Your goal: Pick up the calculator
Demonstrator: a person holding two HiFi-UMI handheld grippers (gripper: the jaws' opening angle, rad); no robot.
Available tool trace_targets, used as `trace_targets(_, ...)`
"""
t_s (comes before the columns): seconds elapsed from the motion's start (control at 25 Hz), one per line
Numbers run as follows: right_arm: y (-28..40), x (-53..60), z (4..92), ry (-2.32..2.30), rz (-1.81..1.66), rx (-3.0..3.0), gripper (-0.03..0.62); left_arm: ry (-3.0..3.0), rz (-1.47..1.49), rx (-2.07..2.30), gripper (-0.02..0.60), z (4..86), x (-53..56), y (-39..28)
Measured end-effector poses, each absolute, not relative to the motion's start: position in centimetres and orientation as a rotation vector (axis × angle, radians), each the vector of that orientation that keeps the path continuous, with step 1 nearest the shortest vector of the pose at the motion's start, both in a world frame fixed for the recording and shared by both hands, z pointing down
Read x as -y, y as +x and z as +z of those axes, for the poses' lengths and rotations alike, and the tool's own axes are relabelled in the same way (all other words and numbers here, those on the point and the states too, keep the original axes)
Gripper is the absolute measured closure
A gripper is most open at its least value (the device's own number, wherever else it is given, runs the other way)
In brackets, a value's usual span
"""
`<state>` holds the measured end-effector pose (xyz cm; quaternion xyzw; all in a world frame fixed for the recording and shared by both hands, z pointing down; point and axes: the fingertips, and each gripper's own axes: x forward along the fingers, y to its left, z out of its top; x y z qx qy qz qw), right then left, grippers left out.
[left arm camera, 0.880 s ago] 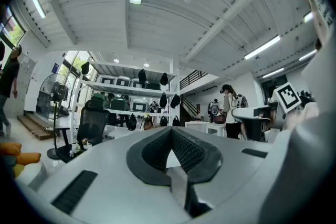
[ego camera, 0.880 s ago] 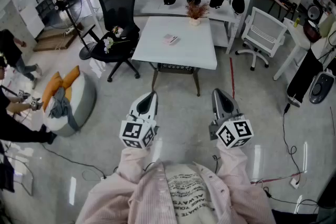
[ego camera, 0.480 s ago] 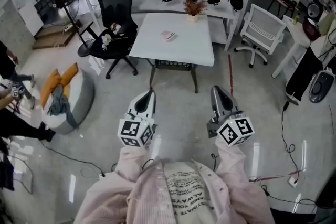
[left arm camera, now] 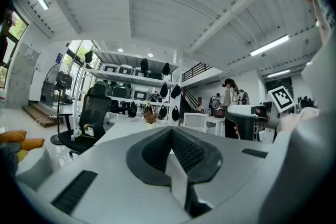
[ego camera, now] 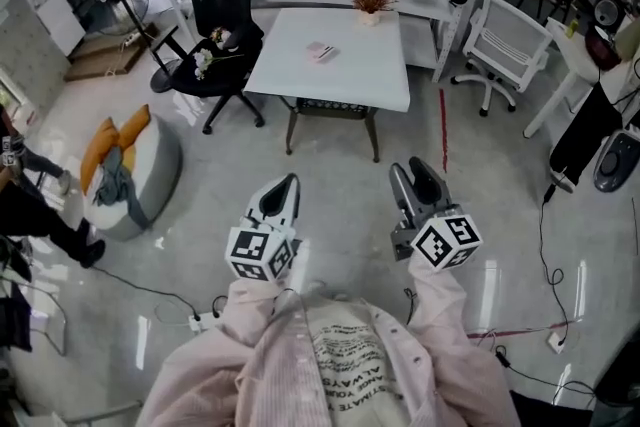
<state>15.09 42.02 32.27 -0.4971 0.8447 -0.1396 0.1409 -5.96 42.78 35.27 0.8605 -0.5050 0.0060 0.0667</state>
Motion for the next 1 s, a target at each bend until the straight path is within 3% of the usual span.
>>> trace_targets(0.48, 14.4, -38.3, 34.7, -1.417, -0.534, -2.426, 0.387, 2.540, 0.071, 1.521, 0.580, 37.8, -39.9, -6.6)
trace_targets(1.0, 10.3, -22.6, 37.3, -1.351, -0.701, -2.444, 0.382, 2.439, 0.073, 1.543, 0.580, 40.7, -24.6, -10.7)
